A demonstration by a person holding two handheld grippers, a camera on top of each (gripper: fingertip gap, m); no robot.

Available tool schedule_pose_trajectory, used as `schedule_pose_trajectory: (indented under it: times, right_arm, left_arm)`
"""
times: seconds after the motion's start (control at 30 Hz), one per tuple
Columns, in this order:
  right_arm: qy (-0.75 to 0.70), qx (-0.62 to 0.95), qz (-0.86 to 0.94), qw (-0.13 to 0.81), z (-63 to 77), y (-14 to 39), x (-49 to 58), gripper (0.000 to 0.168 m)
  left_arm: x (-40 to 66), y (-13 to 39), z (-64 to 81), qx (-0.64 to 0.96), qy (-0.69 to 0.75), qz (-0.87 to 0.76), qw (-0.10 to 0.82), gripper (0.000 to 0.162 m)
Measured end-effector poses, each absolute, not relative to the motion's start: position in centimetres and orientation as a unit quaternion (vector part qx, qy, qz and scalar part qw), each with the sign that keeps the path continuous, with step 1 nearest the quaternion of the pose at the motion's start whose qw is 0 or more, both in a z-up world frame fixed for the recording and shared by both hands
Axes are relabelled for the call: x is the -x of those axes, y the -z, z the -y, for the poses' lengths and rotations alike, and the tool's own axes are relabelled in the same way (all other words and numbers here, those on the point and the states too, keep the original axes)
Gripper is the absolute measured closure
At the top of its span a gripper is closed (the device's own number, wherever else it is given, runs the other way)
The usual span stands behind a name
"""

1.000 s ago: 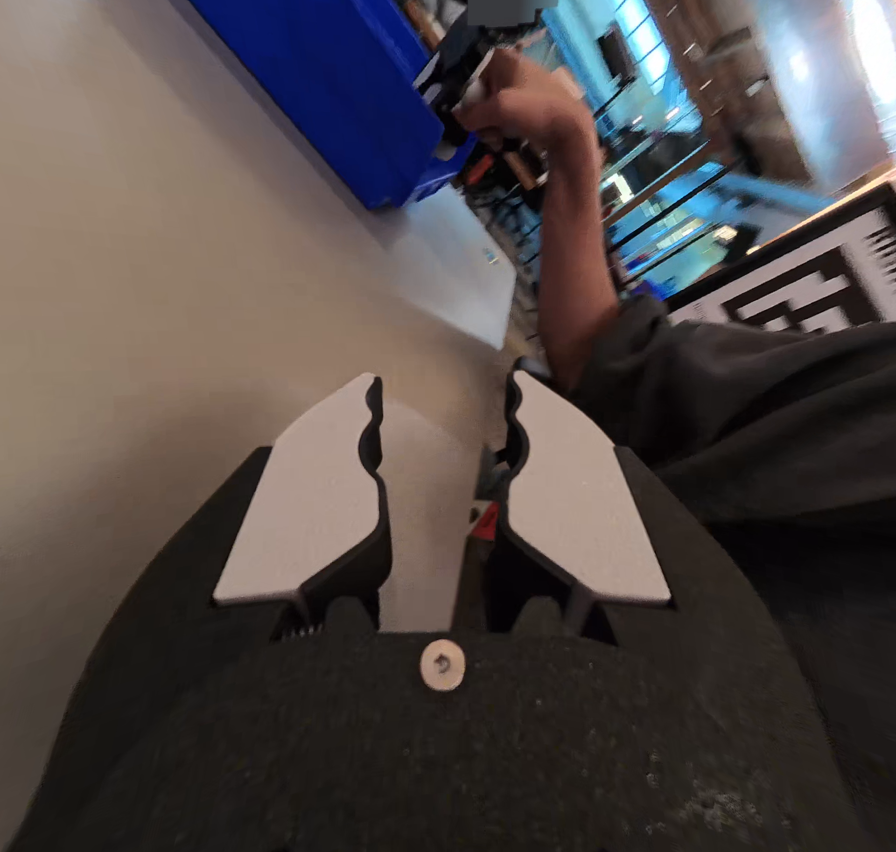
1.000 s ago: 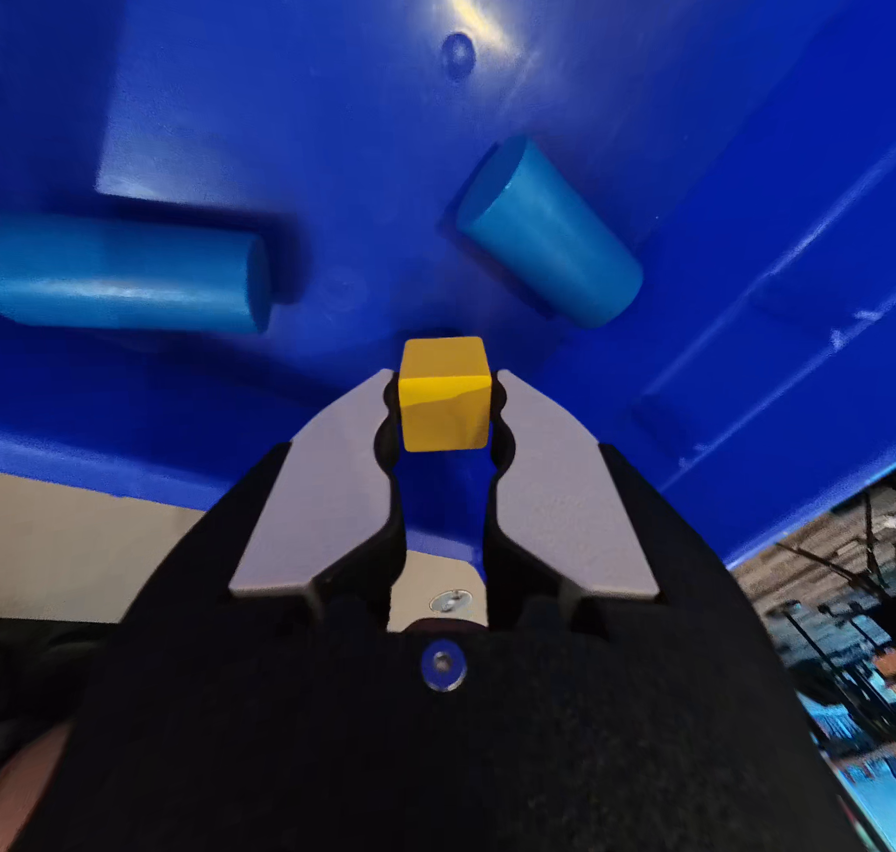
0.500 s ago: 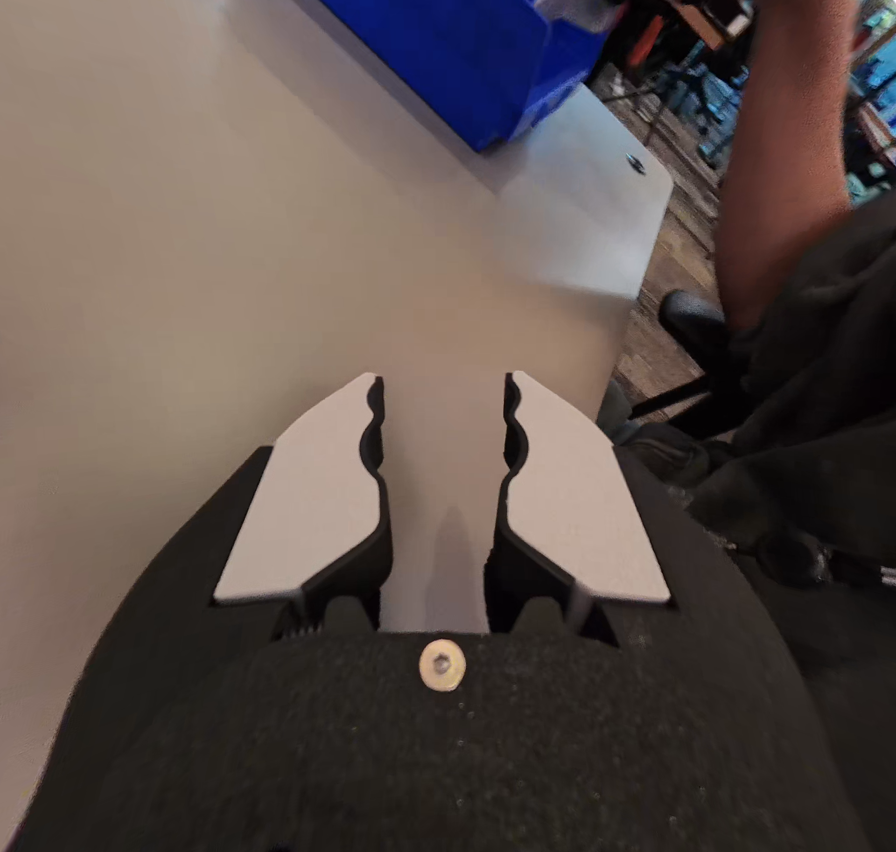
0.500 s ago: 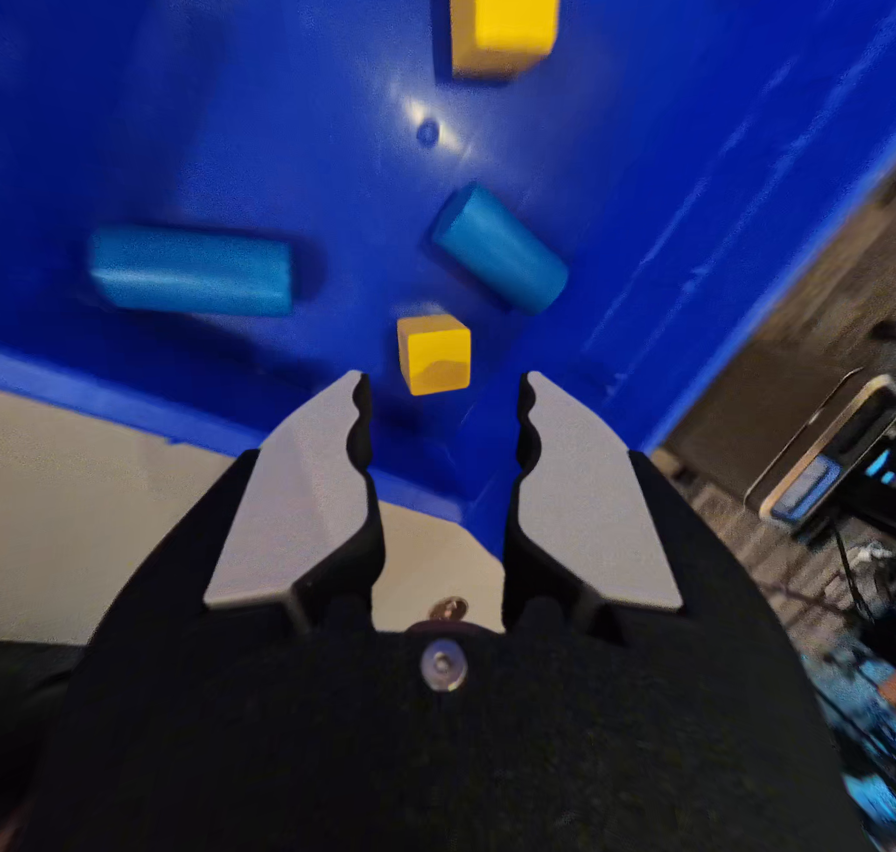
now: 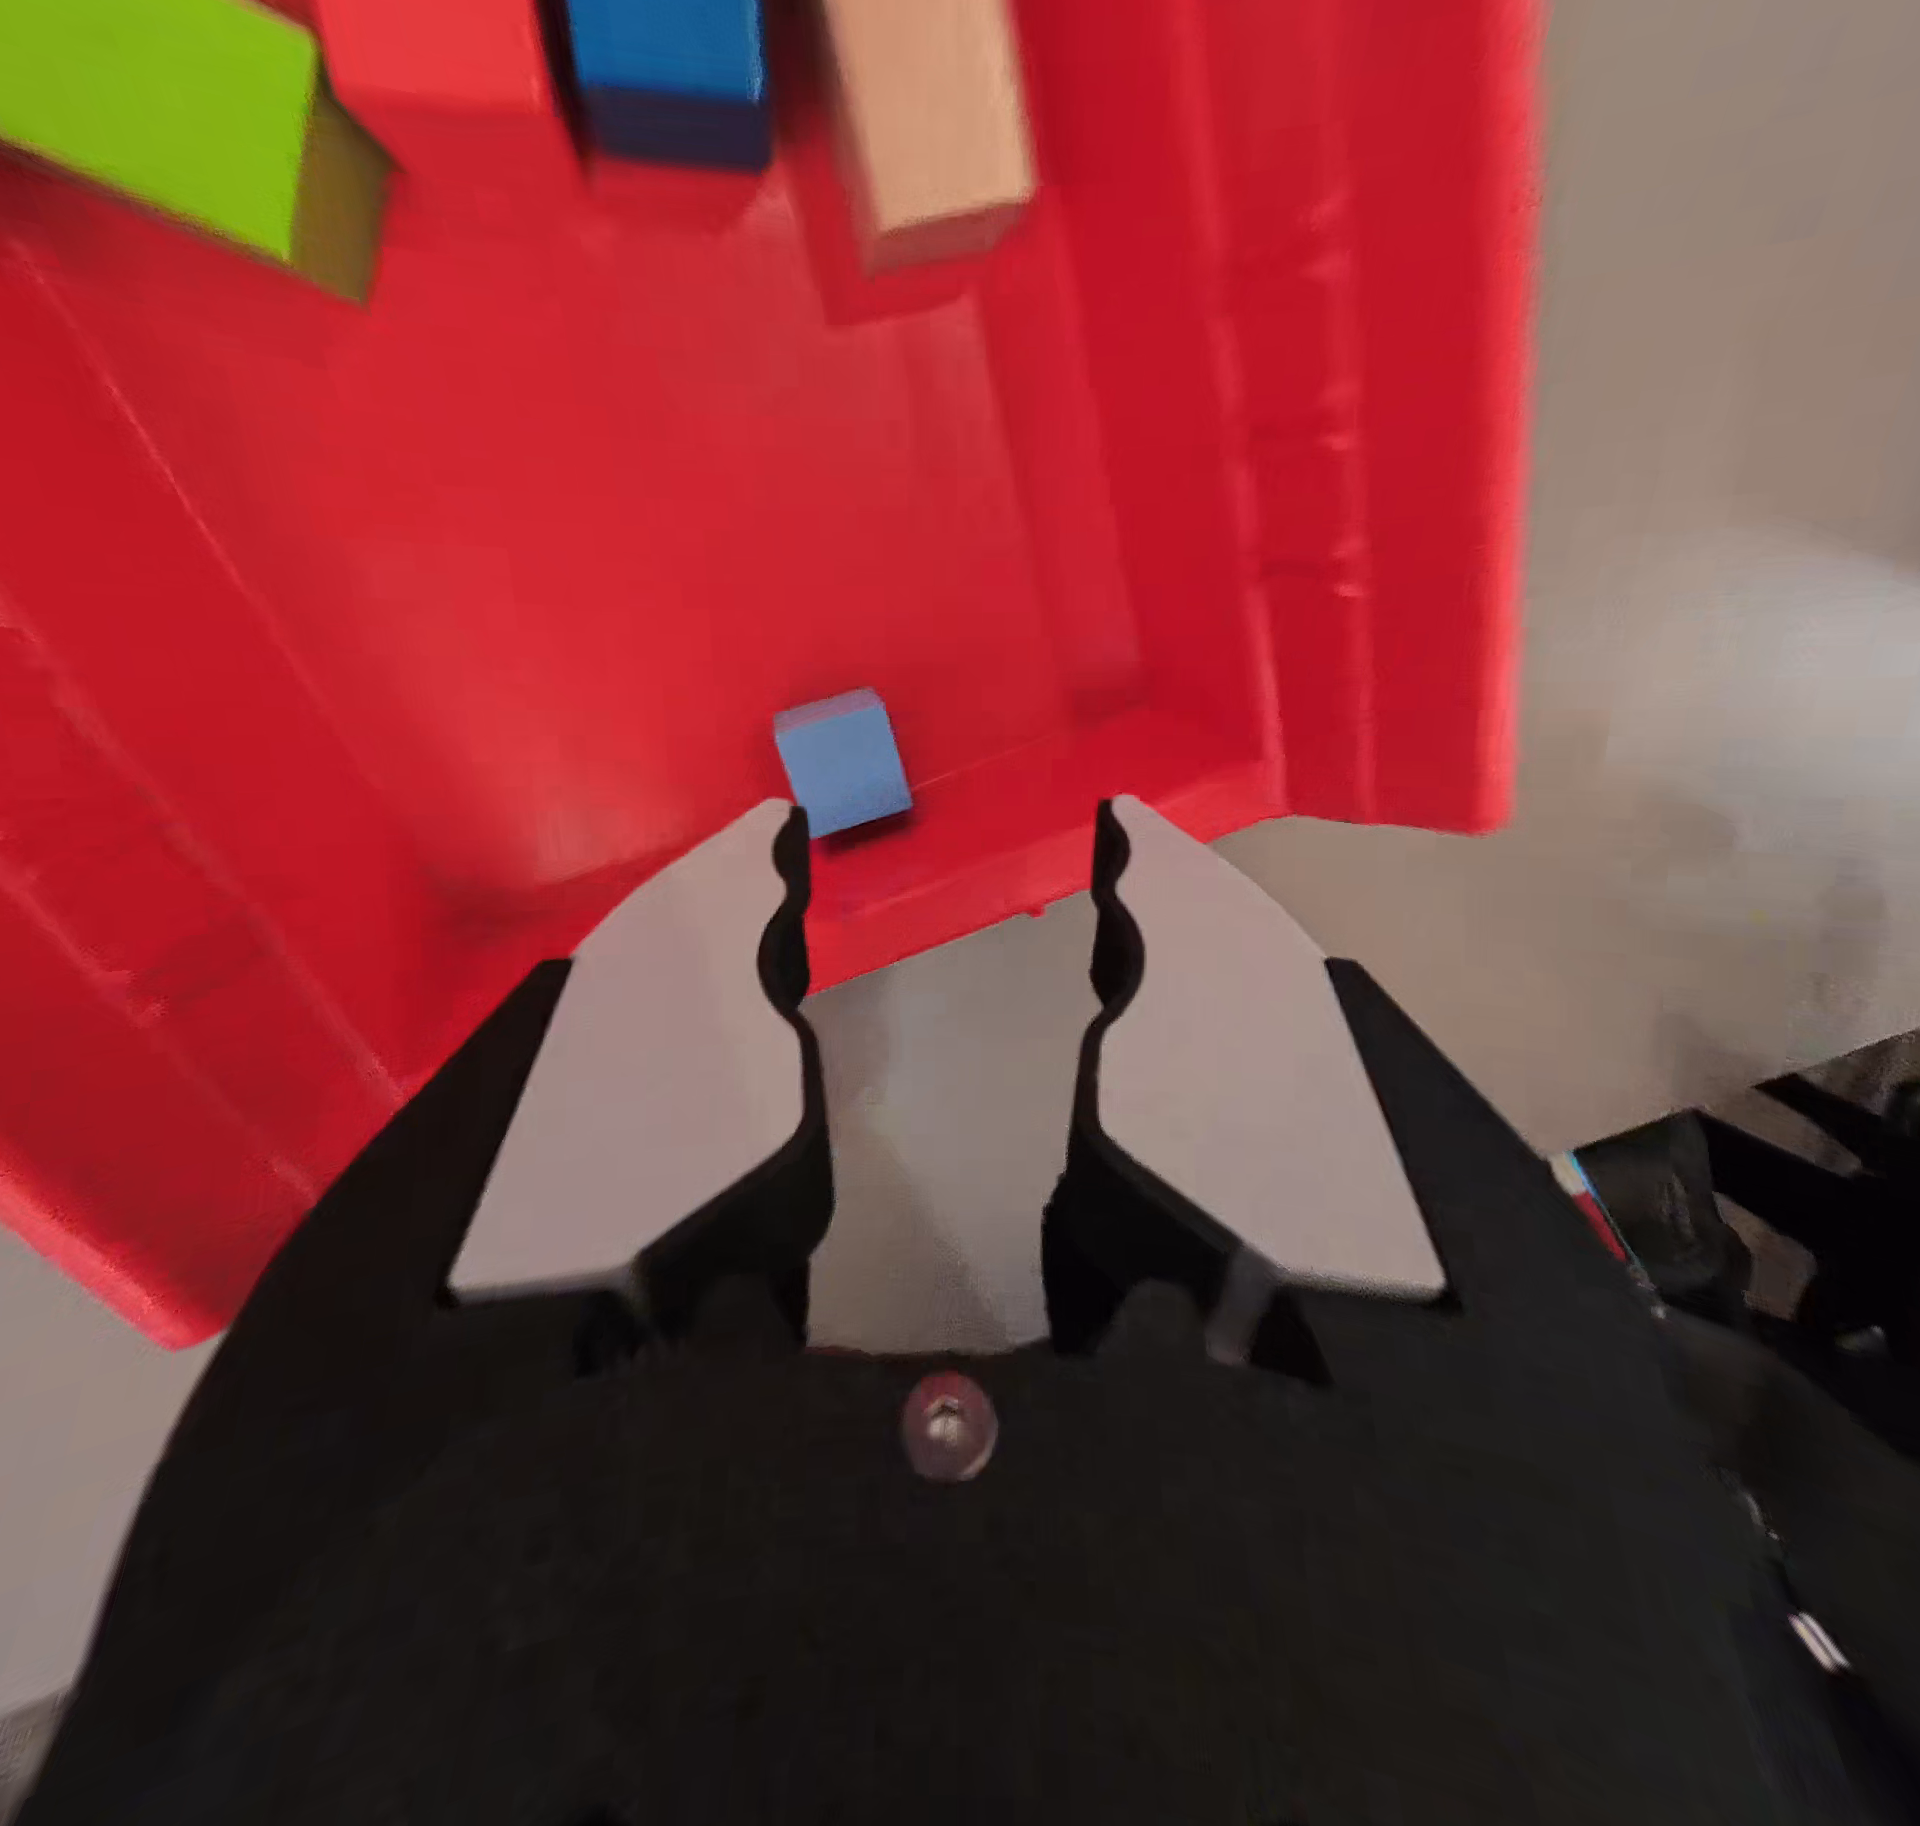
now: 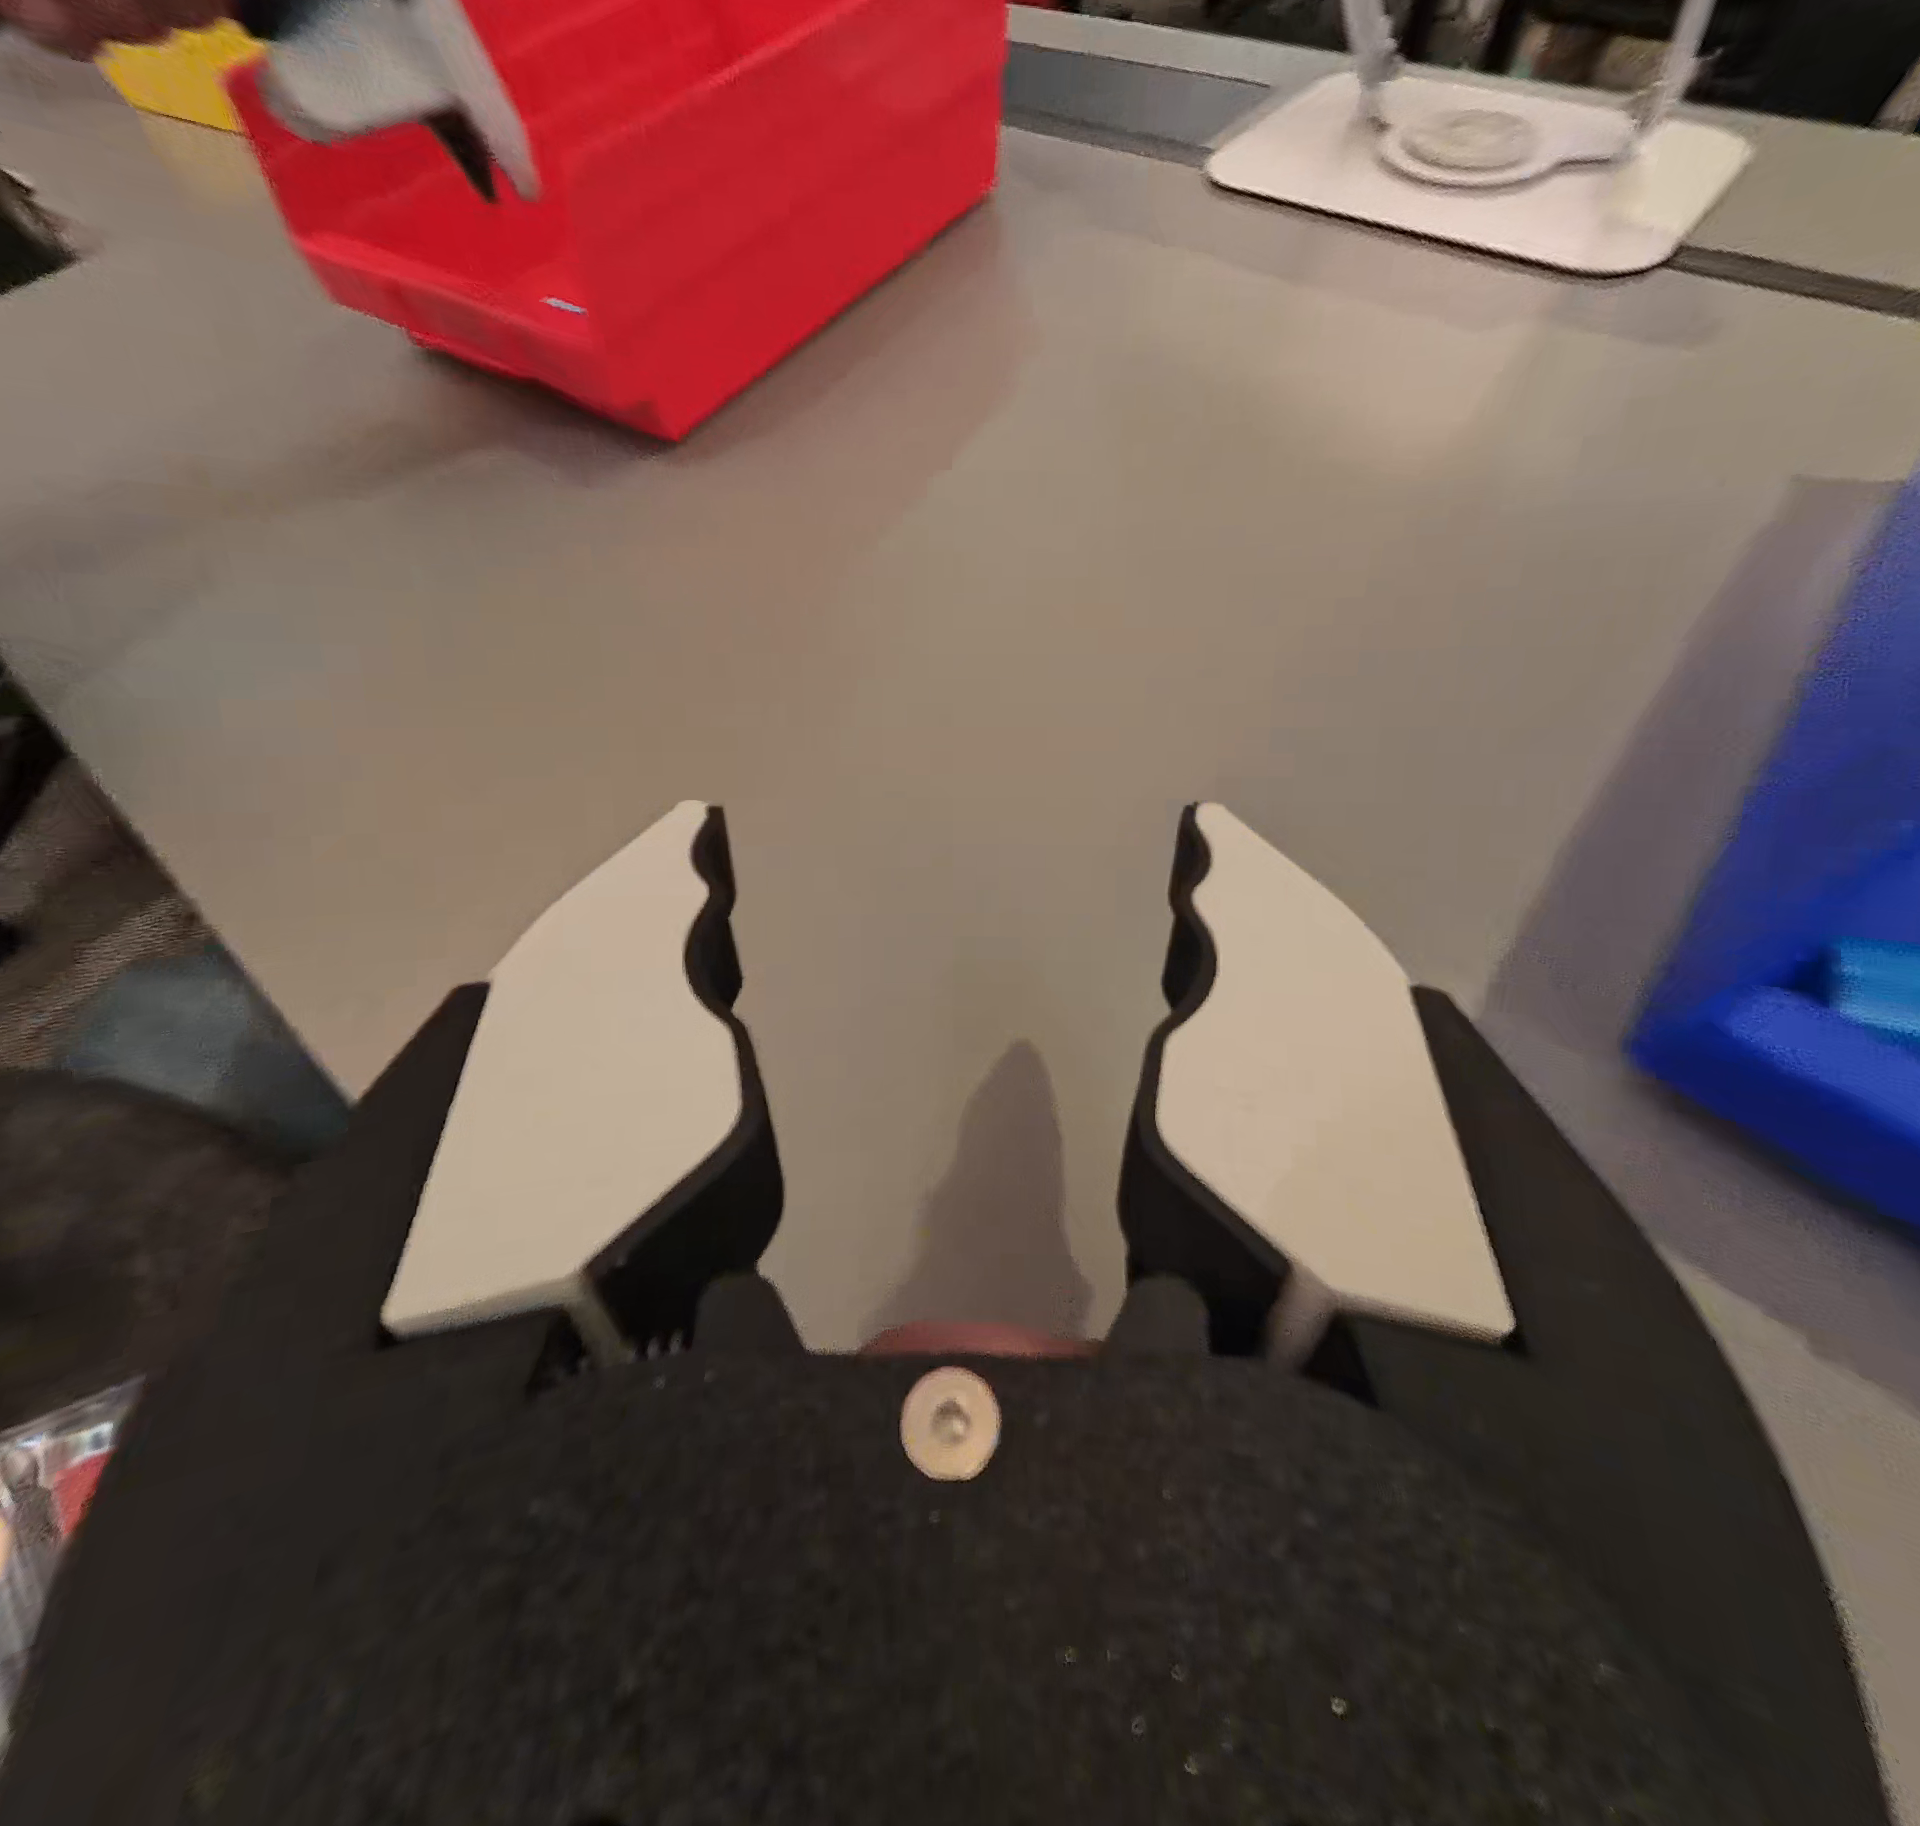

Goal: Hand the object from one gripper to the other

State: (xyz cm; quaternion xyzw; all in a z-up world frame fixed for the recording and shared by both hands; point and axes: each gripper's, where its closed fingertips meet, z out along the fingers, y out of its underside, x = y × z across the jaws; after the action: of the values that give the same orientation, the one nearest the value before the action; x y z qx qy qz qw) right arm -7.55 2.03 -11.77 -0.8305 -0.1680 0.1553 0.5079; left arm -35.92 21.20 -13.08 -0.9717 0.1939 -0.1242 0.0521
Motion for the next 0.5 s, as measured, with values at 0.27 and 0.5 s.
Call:
schedule_pose_trajectory:
  times: [0.27, 0.5]
  right_arm:
    - [-0.161, 0.812, 0.208, 0.521, -0.7, 10.9, 9.0, 0.087]
    - [-0.173, 0.812, 0.196, 0.522, -0.7, 10.6, 8.0, 0.088]
  left_arm:
    - [37.0, 16.8, -22.4, 0.988, 0.022, -0.152, -0.031, 0.109]
    - [36.8, 18.0, -21.8, 0.989, 0.035, -0.120, -0.077, 0.136]
